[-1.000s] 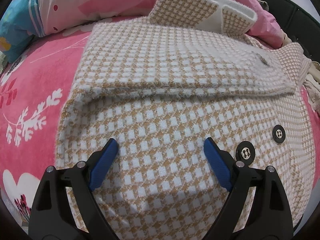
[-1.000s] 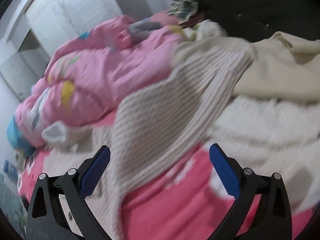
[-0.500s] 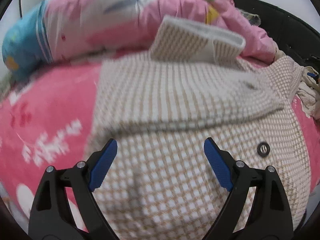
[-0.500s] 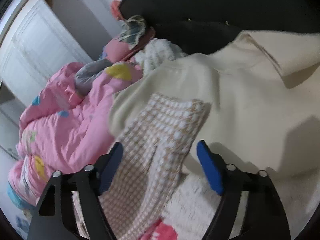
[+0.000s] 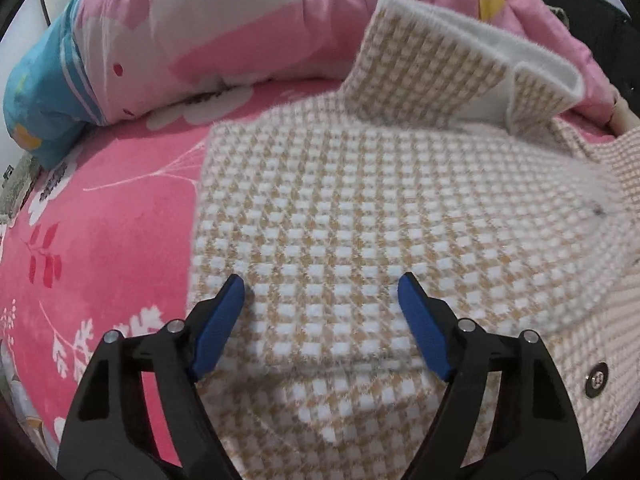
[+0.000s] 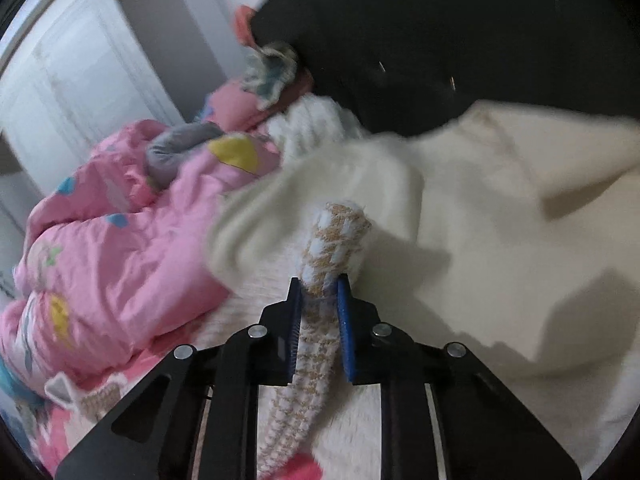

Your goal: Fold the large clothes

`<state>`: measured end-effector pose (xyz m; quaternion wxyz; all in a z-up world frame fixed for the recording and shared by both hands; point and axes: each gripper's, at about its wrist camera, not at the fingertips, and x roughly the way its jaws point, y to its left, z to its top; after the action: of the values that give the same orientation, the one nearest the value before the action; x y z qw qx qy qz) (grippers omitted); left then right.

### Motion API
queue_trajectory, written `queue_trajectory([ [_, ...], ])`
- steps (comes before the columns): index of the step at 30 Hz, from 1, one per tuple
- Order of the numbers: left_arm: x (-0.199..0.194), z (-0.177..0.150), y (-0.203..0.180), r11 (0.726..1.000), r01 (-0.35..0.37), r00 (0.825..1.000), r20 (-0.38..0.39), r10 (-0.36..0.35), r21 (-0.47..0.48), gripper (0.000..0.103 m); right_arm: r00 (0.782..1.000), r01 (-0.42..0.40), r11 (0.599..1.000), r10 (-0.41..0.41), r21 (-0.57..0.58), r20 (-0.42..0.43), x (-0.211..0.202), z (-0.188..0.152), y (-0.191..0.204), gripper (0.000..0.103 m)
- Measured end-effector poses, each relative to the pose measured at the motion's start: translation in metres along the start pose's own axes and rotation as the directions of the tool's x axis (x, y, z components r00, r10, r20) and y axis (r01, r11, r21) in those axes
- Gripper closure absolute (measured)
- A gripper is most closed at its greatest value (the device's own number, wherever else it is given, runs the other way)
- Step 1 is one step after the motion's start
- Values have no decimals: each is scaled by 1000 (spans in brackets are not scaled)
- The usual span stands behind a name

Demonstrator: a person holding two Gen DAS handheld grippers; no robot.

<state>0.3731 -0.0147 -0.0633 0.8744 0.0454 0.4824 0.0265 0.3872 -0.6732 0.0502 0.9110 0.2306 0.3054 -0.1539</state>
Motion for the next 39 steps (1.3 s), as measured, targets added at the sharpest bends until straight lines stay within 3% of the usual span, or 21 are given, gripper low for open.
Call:
queue_trajectory([
  [5, 0, -3, -1, 1000, -1, 1000, -4, 1, 1, 28, 991, -65, 993, 75, -96, 112, -96, 9, 33, 87],
  [9, 0, -3, 0, 1000, 5, 1000, 0, -5, 1, 28, 975, -113, 976, 145, -185, 167, -160, 12, 83, 87],
  [14, -11, -6, 14, 996, 77, 997, 16, -77, -46, 37, 957, -189, 939, 241, -287, 160, -199, -1, 165, 87],
  [17, -29, -13, 32, 989, 127, 991, 45, -124, -78, 42, 926, -291, 882, 357, -370, 122, -215, -24, 237, 87],
  [21, -56, -24, 61, 982, 161, 984, 87, -153, -98, 48, 864, -442, 781, 504, -442, 26, -214, -67, 330, 87],
  [24, -71, -32, 82, 975, 177, 980, 110, -163, -131, 49, 807, -555, 685, 580, -472, -108, -193, -124, 403, 87],
  [26, -77, -37, 93, 972, 184, 979, 116, -168, -145, 49, 774, -619, 631, 589, -467, -232, -167, -166, 441, 80],
  [27, -78, -38, 99, 971, 186, 979, 117, -169, -151, 49, 738, -673, 598, 578, -435, -348, -142, -199, 462, 70],
  [29, -80, -43, 107, 969, 194, 977, 119, -176, -153, 49, 713, -698, 594, 526, -400, -463, -110, -234, 475, 53],
  [31, -80, -44, 114, 967, 203, 975, 119, -185, -153, 49, 699, -700, 604, 474, -380, -535, -83, -261, 474, 53],
  [33, -80, -42, 118, 961, 231, 969, 127, -213, -149, 50, 700, -692, 629, 464, -353, -543, -67, -263, 453, 52],
  [35, -79, -37, 121, 951, 268, 959, 137, -248, -154, 50, 715, -671, 663, 463, -331, -524, -58, -251, 421, 48],
  [39, -61, -15, 117, 905, 379, 924, 126, -361, -193, 50, 795, -566, 768, 412, -300, -444, -40, -217, 339, 42],
])
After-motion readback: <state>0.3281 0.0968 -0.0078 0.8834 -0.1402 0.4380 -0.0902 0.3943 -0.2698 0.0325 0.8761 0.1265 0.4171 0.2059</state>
